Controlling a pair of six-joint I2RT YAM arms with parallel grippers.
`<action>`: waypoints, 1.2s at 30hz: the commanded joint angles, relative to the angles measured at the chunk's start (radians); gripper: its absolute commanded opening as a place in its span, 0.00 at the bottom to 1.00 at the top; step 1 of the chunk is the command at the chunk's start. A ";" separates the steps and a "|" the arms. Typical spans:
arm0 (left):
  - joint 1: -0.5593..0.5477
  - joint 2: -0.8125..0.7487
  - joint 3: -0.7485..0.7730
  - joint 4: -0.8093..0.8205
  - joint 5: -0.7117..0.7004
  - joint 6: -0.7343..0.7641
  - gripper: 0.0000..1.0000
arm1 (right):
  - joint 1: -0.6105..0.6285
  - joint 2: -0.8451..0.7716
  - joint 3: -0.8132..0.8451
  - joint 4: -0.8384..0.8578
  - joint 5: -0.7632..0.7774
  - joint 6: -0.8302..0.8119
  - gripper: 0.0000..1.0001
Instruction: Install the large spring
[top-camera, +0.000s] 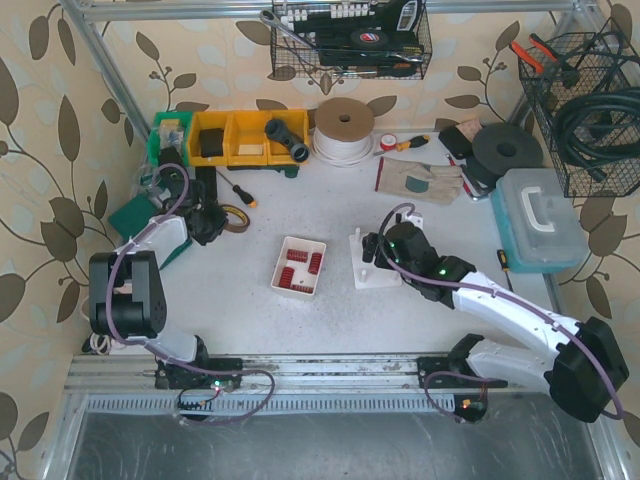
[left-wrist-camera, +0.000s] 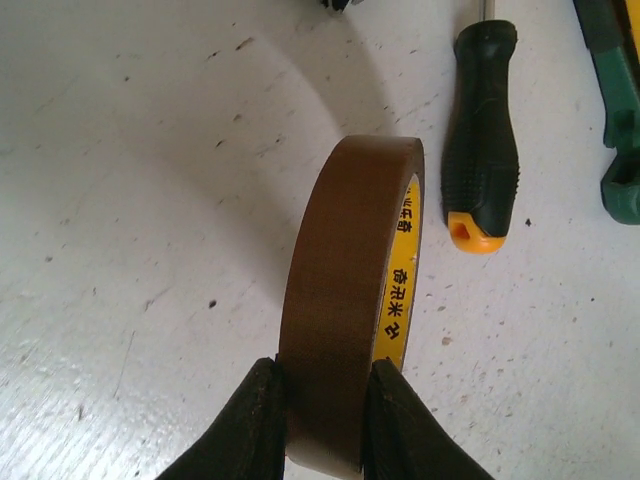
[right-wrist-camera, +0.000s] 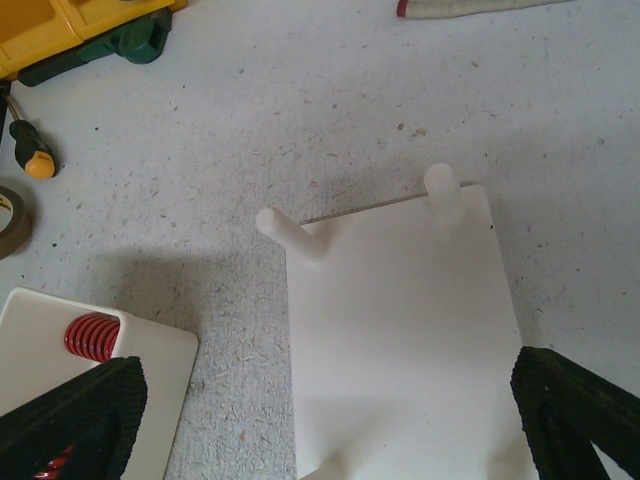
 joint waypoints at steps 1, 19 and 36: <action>0.019 0.036 -0.007 0.080 0.036 0.055 0.00 | 0.009 0.013 0.029 0.004 0.000 -0.017 0.98; 0.019 -0.005 -0.030 -0.037 -0.040 0.057 0.63 | 0.015 0.019 0.057 -0.013 -0.016 -0.080 0.99; -0.337 -0.359 -0.013 -0.371 -0.174 0.053 0.66 | 0.082 0.079 0.146 -0.084 -0.043 -0.141 0.99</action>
